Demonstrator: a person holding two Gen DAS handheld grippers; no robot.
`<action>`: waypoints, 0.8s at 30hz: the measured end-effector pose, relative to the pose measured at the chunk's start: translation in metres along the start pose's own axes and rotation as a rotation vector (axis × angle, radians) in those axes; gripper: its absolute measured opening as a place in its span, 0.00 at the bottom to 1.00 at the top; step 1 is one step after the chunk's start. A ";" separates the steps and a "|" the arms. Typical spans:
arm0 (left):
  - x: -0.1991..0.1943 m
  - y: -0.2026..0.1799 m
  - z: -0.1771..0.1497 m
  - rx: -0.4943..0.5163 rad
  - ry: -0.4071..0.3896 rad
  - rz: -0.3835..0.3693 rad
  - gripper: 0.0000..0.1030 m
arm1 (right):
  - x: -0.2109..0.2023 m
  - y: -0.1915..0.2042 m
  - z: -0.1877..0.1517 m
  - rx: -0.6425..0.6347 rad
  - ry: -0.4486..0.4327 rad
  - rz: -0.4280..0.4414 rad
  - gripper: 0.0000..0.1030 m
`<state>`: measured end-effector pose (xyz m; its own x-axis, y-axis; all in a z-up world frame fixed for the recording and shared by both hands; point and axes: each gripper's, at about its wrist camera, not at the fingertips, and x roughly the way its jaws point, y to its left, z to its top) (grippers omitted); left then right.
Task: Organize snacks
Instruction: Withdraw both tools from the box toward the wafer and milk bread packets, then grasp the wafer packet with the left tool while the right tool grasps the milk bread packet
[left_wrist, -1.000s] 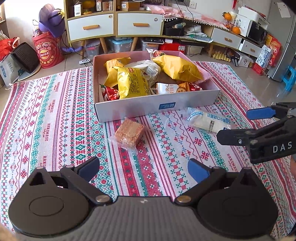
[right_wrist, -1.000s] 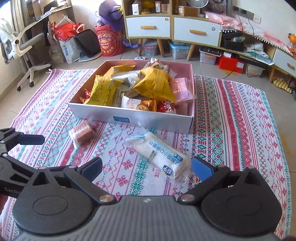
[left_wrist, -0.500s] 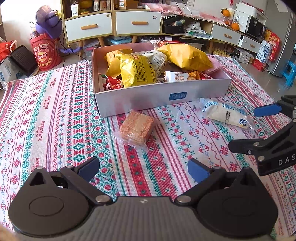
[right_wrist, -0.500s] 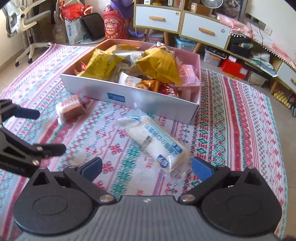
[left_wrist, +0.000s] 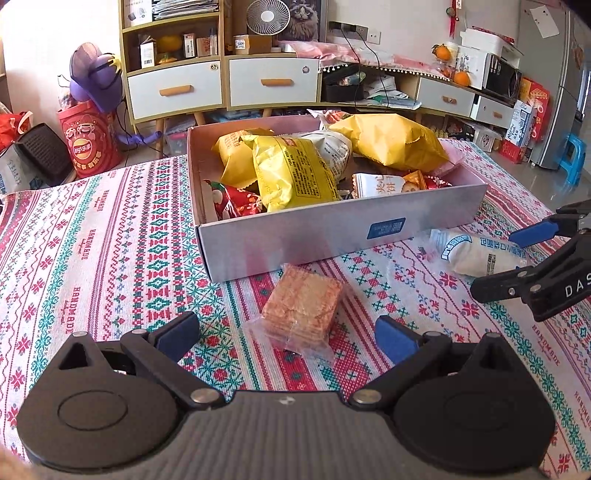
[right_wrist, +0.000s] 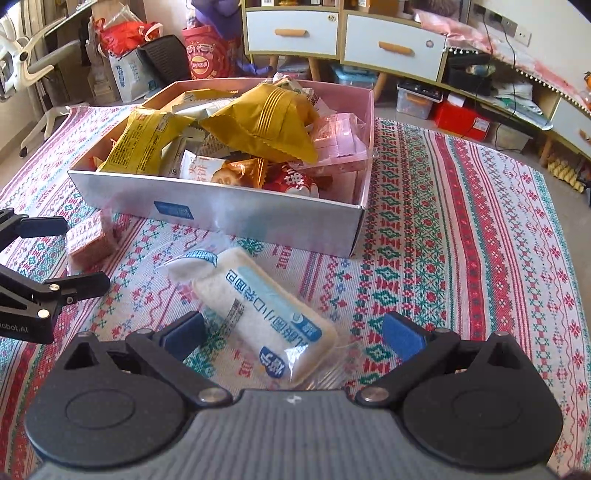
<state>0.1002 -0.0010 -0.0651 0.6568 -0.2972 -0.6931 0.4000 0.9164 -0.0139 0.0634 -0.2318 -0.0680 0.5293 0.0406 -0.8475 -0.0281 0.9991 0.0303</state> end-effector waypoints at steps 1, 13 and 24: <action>0.000 0.001 0.000 0.000 -0.004 0.000 1.00 | 0.000 0.000 0.001 -0.004 -0.007 0.005 1.00; -0.002 -0.004 0.000 -0.009 -0.036 -0.015 0.89 | 0.000 0.012 0.002 -0.035 -0.038 0.019 0.96; -0.003 -0.011 0.008 -0.022 -0.004 -0.019 0.74 | -0.005 0.022 0.003 -0.065 -0.047 0.053 0.77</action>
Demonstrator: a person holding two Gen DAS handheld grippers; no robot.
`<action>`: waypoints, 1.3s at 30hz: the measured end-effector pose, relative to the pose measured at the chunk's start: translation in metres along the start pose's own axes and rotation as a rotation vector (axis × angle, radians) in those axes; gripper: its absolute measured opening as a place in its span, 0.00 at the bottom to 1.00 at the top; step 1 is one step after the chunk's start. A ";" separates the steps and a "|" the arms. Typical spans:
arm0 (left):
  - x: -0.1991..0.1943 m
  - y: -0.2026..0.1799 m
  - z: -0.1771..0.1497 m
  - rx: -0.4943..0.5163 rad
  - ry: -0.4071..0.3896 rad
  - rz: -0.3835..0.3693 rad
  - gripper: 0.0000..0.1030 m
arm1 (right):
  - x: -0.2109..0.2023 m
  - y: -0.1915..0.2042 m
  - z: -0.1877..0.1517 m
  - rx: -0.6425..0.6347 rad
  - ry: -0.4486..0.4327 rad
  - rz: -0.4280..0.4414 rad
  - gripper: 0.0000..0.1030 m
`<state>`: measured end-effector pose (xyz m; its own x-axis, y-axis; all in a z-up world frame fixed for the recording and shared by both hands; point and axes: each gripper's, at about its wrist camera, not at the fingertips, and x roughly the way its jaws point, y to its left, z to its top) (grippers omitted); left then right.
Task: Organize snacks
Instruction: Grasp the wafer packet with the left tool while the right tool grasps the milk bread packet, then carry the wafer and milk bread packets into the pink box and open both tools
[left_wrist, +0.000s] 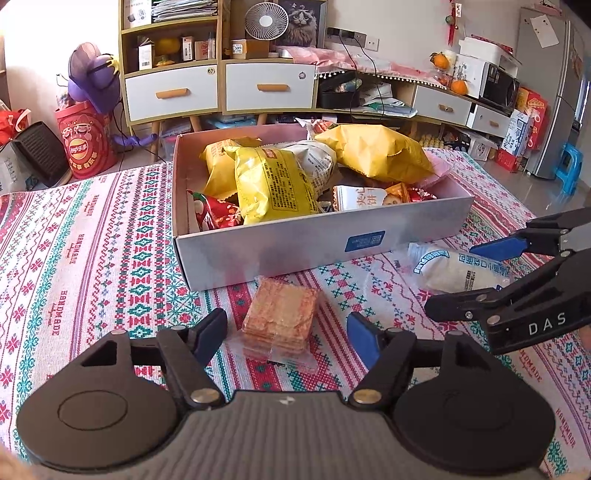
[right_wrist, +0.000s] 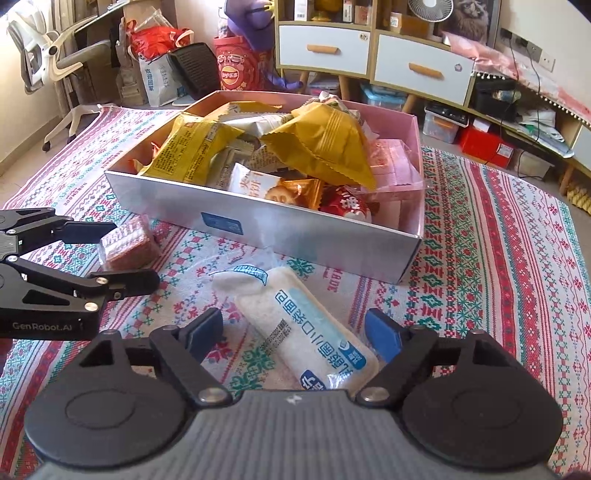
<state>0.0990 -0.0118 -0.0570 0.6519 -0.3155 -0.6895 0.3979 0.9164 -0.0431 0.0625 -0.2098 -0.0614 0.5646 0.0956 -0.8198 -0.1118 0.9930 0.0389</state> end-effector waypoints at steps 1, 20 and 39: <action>0.000 -0.001 0.001 -0.004 0.007 0.002 0.72 | 0.000 0.001 0.000 -0.002 0.000 0.002 0.76; 0.002 -0.016 0.007 -0.037 0.062 0.039 0.53 | -0.008 0.026 0.003 -0.053 0.006 0.062 0.33; -0.008 -0.019 0.012 -0.040 0.087 0.011 0.51 | -0.020 0.026 0.011 0.019 0.025 0.111 0.17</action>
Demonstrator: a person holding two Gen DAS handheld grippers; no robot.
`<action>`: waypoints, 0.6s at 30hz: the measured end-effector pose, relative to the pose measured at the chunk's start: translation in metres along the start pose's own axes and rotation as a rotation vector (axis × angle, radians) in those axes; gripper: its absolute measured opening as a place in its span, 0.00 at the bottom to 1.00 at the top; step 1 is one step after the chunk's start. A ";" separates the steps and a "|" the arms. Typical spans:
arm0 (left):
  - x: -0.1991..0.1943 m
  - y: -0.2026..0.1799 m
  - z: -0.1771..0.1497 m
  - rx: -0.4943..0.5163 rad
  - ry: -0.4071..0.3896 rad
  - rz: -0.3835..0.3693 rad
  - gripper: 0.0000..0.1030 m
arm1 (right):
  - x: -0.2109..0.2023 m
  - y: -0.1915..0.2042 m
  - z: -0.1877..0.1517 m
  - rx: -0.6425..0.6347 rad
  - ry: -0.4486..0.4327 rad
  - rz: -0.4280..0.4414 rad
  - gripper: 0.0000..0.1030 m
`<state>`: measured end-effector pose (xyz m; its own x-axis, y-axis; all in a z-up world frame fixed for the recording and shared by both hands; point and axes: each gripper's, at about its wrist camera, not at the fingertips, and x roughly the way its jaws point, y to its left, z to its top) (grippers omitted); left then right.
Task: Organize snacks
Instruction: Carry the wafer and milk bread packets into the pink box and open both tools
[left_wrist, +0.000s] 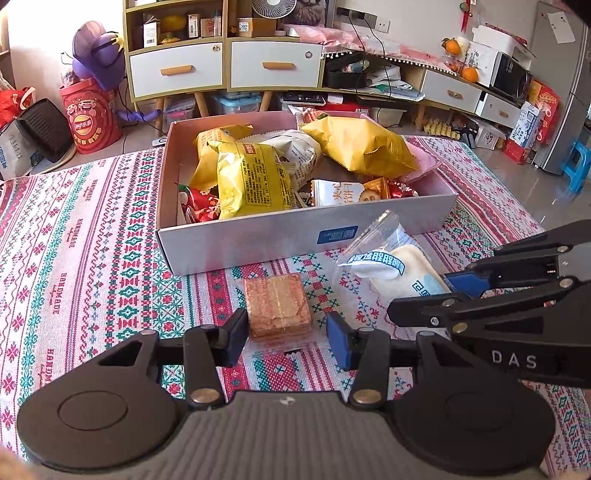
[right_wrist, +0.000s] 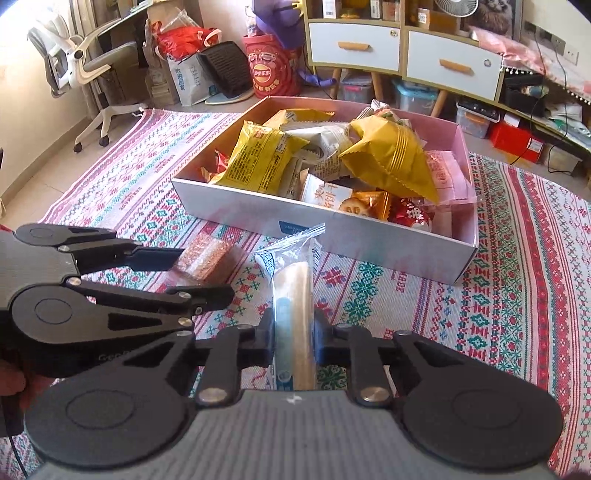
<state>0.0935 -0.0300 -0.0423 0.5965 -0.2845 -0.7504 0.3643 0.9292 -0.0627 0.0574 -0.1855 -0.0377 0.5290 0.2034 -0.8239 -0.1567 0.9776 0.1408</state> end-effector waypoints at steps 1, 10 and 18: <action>-0.001 0.000 0.001 -0.001 0.000 -0.004 0.51 | -0.001 0.000 0.000 0.006 -0.002 0.002 0.17; -0.012 0.002 0.007 -0.013 -0.013 -0.024 0.51 | -0.011 -0.005 0.008 0.034 -0.033 0.011 0.16; -0.024 0.003 0.015 -0.027 -0.039 -0.040 0.51 | -0.023 -0.006 0.015 0.057 -0.074 0.022 0.16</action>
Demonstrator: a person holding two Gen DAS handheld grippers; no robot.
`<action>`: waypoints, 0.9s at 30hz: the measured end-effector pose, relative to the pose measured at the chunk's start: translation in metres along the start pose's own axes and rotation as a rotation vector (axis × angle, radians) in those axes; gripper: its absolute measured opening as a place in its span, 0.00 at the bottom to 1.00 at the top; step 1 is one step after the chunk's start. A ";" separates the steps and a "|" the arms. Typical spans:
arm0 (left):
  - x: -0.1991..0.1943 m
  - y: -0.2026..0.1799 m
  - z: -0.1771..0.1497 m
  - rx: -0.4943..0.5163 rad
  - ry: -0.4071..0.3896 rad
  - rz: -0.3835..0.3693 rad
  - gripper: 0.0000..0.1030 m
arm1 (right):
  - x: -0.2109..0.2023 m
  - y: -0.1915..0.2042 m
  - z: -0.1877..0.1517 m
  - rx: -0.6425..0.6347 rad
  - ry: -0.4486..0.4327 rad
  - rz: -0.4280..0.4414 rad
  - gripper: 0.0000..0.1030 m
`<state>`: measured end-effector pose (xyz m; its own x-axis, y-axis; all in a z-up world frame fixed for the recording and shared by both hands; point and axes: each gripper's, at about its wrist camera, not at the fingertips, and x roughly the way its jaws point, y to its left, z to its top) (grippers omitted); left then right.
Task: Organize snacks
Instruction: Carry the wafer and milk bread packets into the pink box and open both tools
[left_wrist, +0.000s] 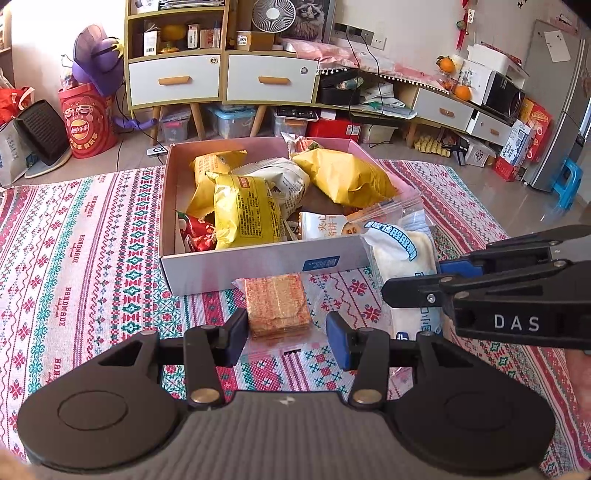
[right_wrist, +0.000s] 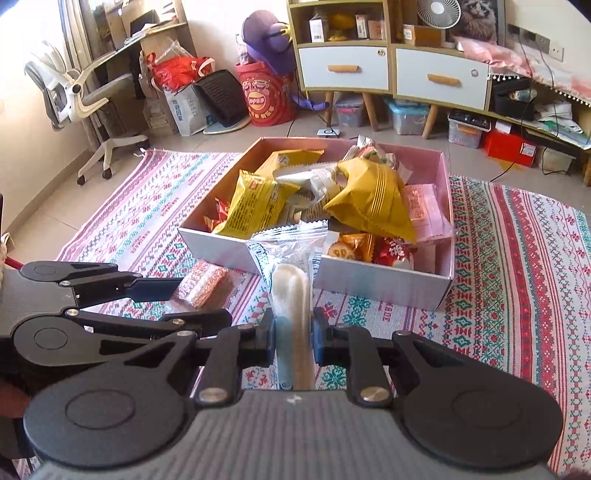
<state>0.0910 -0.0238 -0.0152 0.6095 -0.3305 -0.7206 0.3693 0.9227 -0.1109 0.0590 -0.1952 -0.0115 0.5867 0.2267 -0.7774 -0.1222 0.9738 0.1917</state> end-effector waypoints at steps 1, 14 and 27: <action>-0.001 0.000 0.001 -0.002 -0.005 -0.001 0.51 | -0.002 0.000 0.001 0.003 -0.006 0.001 0.16; -0.011 0.016 0.024 -0.028 -0.047 0.030 0.51 | -0.015 -0.017 0.025 0.117 -0.074 0.020 0.16; 0.027 0.042 0.068 -0.065 -0.046 0.097 0.51 | 0.017 -0.021 0.066 0.146 -0.079 -0.026 0.16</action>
<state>0.1703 -0.0075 0.0076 0.6723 -0.2467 -0.6980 0.2619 0.9611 -0.0875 0.1242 -0.2125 0.0101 0.6501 0.1941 -0.7347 0.0076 0.9651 0.2617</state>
